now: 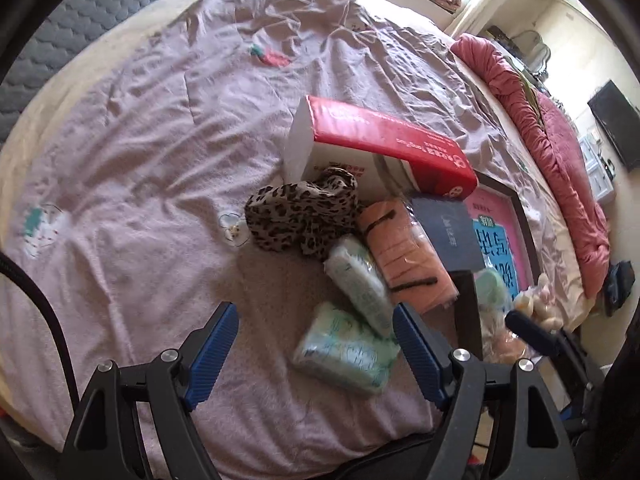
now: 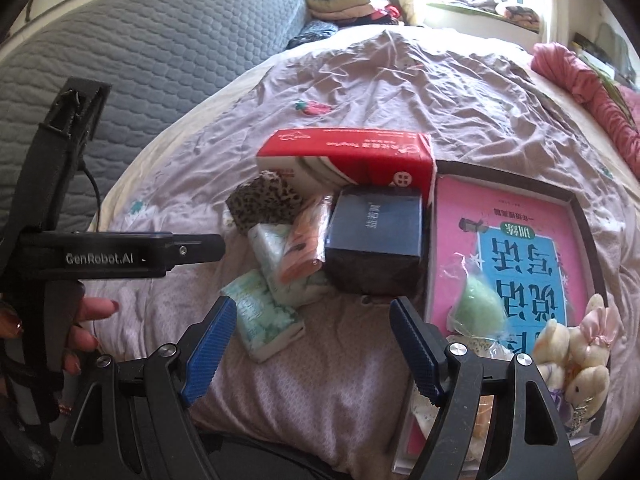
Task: Organize soft objects
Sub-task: 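Move both open grippers back toward the tissue packs in the pile, then grasp the white tissue pack with the left gripper while the right gripper grasps the orange pack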
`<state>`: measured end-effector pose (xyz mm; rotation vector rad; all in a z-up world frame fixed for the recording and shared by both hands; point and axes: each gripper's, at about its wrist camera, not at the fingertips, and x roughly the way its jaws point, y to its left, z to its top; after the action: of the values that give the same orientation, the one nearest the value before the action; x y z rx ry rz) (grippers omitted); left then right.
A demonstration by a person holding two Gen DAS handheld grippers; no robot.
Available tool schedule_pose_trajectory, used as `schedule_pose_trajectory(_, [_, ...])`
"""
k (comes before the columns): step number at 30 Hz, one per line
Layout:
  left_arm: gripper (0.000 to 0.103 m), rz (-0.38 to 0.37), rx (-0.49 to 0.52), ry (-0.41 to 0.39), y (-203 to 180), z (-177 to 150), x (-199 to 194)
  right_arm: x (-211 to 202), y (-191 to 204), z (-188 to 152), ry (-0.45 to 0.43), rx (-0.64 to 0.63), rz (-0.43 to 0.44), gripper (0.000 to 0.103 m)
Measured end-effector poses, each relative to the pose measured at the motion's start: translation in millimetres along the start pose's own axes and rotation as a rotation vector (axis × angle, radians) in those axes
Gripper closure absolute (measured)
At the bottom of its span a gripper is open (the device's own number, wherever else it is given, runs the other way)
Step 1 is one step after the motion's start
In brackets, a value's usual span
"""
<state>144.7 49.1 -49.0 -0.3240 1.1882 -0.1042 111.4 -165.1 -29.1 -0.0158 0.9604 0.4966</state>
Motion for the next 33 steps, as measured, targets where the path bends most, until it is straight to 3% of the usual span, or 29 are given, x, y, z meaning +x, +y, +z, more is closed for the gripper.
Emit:
schedule_pose_trajectory(11, [0.024,-0.009,0.002,0.029,7.3,18.0,19.5,27.5,-8.0,11.0,-0.002,0.111,0.051,0.023])
schedule_pose_trajectory(14, [0.024,-0.03,0.003,0.047,11.7,19.6,24.8,35.4,-11.3,15.9,0.001,0.157,0.082,0.027])
schedule_pose_trajectory(19, [0.024,-0.135,-0.053,0.083,25.2,20.2,36.2,48.1,-20.2,20.3,0.01,0.228,0.127,0.054])
schedule_pose_trajectory(26, [0.024,-0.144,-0.063,0.109,27.1,25.3,51.1,59.6,-20.6,22.7,0.021,0.26,0.173,0.063])
schedule_pose_trajectory(30, [0.025,-0.145,-0.059,0.125,22.6,28.4,60.4,70.0,-22.6,22.3,0.044,0.285,0.241,0.067])
schedule_pose_trajectory(32, [0.025,-0.147,-0.053,0.128,21.5,29.2,63.7,71.9,-21.0,22.4,0.045,0.264,0.228,0.069])
schedule_pose_trajectory(33, [0.027,-0.151,-0.052,0.13,19.8,29.9,66.2,72.5,-21.1,22.4,0.045,0.259,0.225,0.074])
